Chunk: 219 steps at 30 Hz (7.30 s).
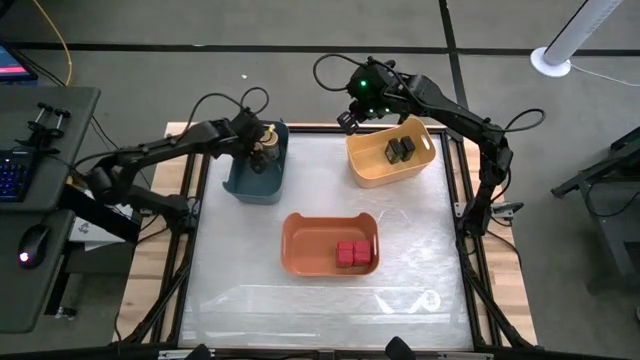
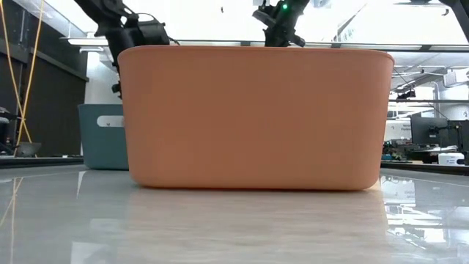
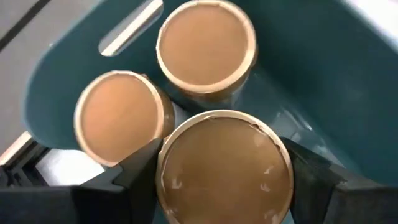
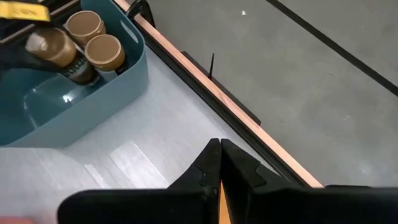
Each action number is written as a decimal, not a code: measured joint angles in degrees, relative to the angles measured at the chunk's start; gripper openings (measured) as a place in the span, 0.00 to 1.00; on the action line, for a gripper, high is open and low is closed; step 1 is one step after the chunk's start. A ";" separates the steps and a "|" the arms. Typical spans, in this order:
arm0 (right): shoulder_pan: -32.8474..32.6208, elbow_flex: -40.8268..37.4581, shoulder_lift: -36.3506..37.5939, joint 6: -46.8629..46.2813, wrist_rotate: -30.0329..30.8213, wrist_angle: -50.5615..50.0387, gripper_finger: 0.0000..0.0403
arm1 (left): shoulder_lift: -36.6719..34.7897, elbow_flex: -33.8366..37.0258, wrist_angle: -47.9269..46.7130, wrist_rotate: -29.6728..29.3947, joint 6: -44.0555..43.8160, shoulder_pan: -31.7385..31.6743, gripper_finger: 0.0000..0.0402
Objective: Sort spices by type
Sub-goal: Put the gold seasoning bottle into the green bin, then return to Home Position
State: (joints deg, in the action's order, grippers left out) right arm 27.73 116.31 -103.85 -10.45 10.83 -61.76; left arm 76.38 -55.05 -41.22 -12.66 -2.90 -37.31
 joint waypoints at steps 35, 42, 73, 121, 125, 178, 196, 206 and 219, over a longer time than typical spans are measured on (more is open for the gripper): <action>-0.13 0.02 0.00 -1.16 -0.55 0.33 0.00 | 1.60 -0.12 5.20 0.45 -1.19 -0.60 0.74; -0.13 0.02 0.00 -1.25 -1.20 0.33 0.00 | 1.55 -0.55 4.35 0.68 -1.55 -0.49 0.74; -0.52 0.02 0.00 6.28 -6.90 -2.06 0.00 | -27.27 15.63 18.10 17.13 -12.34 9.62 0.03; -20.06 -63.33 42.96 -21.28 -21.36 22.44 0.00 | -53.40 54.25 75.22 18.20 -37.01 27.54 0.00; -25.05 -73.34 53.97 -26.49 -20.24 29.02 0.00 | -53.40 54.25 75.24 18.20 -36.91 27.66 0.00; -30.01 -111.58 76.46 -3.06 -11.28 73.07 0.00 | -76.17 54.18 56.67 17.86 -36.98 27.64 0.00; -30.01 -111.58 76.46 -2.98 -11.72 67.95 0.00 | -76.19 54.27 42.01 17.17 -37.05 27.64 0.00; -30.01 -111.58 76.43 -7.54 -11.46 66.60 0.00 | -76.19 54.29 42.28 17.22 -37.02 28.11 0.00; -30.01 -111.58 75.57 -6.00 7.09 66.06 0.00 | -76.19 54.31 42.32 17.26 -36.98 28.40 0.00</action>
State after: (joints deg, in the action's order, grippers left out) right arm -2.28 4.73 -28.28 -16.45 17.92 4.31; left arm 0.19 -0.73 1.10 4.60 -39.88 -8.91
